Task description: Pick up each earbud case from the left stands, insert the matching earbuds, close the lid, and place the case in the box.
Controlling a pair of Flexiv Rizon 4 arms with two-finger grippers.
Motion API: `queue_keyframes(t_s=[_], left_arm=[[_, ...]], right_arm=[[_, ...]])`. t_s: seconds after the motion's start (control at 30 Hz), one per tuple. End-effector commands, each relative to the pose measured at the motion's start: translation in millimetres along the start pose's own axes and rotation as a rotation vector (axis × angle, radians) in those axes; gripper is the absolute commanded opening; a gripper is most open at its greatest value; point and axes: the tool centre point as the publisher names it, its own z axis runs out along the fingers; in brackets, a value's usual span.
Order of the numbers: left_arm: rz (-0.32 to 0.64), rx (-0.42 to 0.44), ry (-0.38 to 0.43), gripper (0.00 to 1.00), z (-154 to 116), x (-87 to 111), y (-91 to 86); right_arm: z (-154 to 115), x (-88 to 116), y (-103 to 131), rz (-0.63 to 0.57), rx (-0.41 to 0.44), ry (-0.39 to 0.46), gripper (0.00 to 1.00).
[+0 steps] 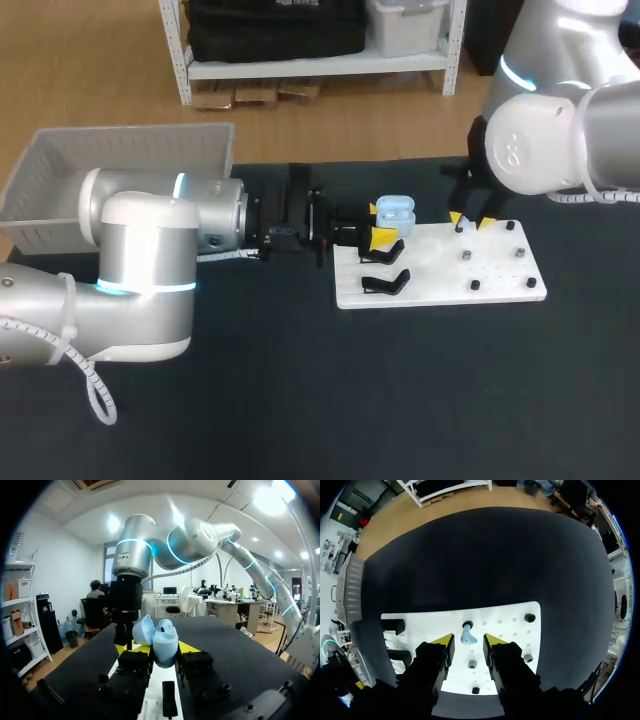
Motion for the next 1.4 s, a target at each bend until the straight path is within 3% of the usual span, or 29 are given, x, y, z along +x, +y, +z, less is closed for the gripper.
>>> queue_keyframes(t_s=[0.03, 0.97, 1.13, 1.4], left_arm=[[0.003, -0.003, -0.004, 0.0, 0.3, 1.0, -0.4], [0.003, -0.003, -0.004, 0.0, 0.3, 1.0, -0.4], [0.003, -0.003, -0.004, 0.0, 0.3, 1.0, -0.4], [0.003, -0.003, -0.004, 0.0, 0.3, 1.0, -0.4]], right_arm=[[2.5, -2.3, 1.8, -0.002, 0.001, 0.003, 0.35], [3.4, 0.2, 1.6, 0.007, 0.012, 0.006, 0.25], [3.5, 1.2, 1.4, 0.007, 0.015, 0.007, 0.15], [3.8, 1.9, 0.8, 0.009, 0.02, 0.01, 0.15]])
